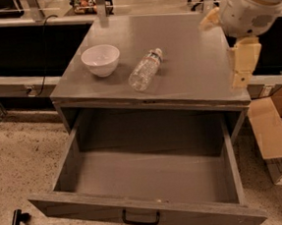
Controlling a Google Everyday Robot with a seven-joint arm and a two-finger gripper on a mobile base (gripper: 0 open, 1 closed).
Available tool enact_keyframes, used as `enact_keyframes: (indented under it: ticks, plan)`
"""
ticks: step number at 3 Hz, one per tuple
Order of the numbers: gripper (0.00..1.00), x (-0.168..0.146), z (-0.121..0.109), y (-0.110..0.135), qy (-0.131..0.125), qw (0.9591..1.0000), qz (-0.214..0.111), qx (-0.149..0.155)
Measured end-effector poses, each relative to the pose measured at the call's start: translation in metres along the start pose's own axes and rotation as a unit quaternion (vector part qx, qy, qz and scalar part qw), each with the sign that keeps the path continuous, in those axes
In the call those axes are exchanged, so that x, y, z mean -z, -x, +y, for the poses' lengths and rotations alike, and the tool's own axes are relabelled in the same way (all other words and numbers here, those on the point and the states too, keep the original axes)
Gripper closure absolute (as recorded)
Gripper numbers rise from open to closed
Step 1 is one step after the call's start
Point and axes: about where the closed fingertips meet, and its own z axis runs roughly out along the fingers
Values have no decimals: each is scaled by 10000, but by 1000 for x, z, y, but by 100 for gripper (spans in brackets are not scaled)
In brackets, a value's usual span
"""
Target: Place water bottle into top drawer
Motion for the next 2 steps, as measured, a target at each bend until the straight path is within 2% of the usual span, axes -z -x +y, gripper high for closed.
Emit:
enact_keyframes:
  ticks: [1, 2]
  plan:
    - [0, 1, -12, 2, -122, 9988, -61, 463]
    - [0, -1, -16, 8, -108, 9965, 146, 815]
